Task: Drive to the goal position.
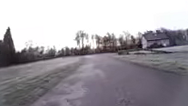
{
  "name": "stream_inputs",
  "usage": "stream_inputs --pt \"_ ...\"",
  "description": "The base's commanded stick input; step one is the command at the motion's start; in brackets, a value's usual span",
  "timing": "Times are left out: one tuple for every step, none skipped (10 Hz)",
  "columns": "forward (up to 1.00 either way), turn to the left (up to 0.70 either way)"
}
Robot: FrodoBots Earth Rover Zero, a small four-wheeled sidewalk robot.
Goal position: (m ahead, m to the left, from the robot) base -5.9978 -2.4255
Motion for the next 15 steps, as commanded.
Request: stream_inputs --pt "1.0 0.0" --pt "1.0 0.0" --pt "1.0 0.0" --pt "1.0 0.0" --pt "1.0 0.0" --pt "1.0 0.0" --pt "1.0 0.0" --pt "1.0 0.0" --pt "1.0 0.0" --pt "1.0 0.0" --pt "1.0 0.0" --pt "1.0 0.0" --pt "1.0 0.0" --pt "1.0 0.0" --pt "1.0 0.0"
